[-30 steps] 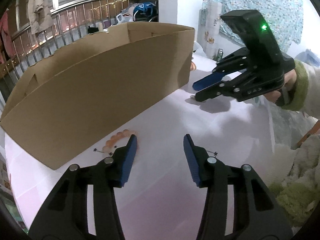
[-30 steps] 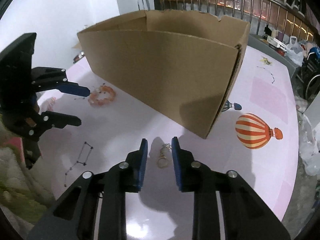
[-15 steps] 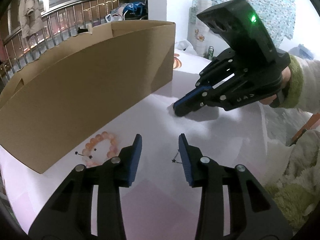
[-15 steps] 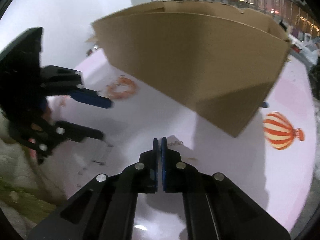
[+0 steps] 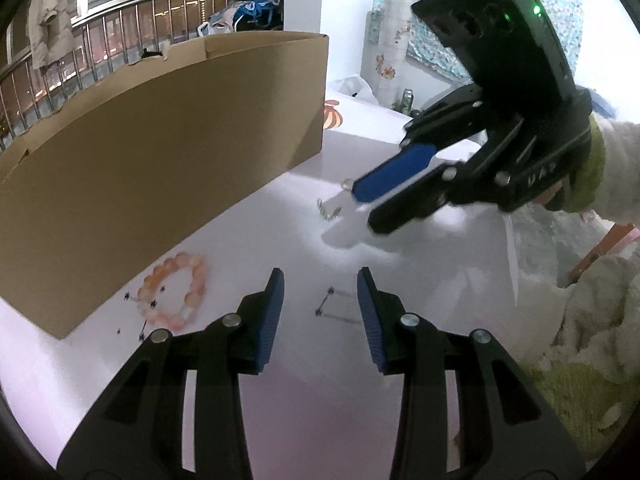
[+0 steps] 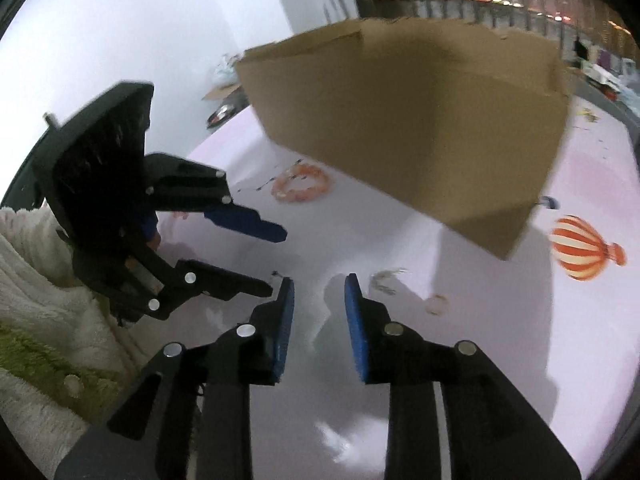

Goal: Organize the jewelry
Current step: 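Lower the left gripper onto the small silver chain and close it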

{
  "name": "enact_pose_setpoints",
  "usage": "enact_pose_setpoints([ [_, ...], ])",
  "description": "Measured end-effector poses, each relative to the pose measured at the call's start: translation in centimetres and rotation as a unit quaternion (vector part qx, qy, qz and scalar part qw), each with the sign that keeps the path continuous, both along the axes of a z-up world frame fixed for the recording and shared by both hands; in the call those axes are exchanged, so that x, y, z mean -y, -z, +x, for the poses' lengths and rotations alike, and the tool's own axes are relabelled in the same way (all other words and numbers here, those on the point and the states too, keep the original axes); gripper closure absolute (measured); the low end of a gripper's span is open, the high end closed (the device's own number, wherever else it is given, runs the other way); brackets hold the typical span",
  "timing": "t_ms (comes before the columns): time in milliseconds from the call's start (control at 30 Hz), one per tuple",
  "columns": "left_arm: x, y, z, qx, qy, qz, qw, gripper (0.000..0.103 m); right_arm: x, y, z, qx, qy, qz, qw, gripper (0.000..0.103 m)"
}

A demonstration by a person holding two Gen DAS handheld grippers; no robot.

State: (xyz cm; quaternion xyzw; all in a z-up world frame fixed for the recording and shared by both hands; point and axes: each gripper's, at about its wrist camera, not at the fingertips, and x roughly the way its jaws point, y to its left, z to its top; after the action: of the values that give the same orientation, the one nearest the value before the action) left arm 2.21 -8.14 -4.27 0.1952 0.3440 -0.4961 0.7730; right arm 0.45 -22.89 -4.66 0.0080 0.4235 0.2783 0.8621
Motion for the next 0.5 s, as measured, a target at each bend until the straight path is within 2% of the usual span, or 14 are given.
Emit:
enact_pose_setpoints([
  [233, 3.5, 0.5, 0.9, 0.015, 0.015, 0.014, 0.9997, 0.067, 3.4, 0.3, -0.3, -0.001, 0.058, 0.0, 0.998, 0.077],
  [500, 5.7, 1.3, 1.2, 0.014, 0.005, 0.032, 0.9994, 0.074, 4.6, 0.8, -0.1, 0.005, 0.072, 0.014, 0.997, 0.077],
])
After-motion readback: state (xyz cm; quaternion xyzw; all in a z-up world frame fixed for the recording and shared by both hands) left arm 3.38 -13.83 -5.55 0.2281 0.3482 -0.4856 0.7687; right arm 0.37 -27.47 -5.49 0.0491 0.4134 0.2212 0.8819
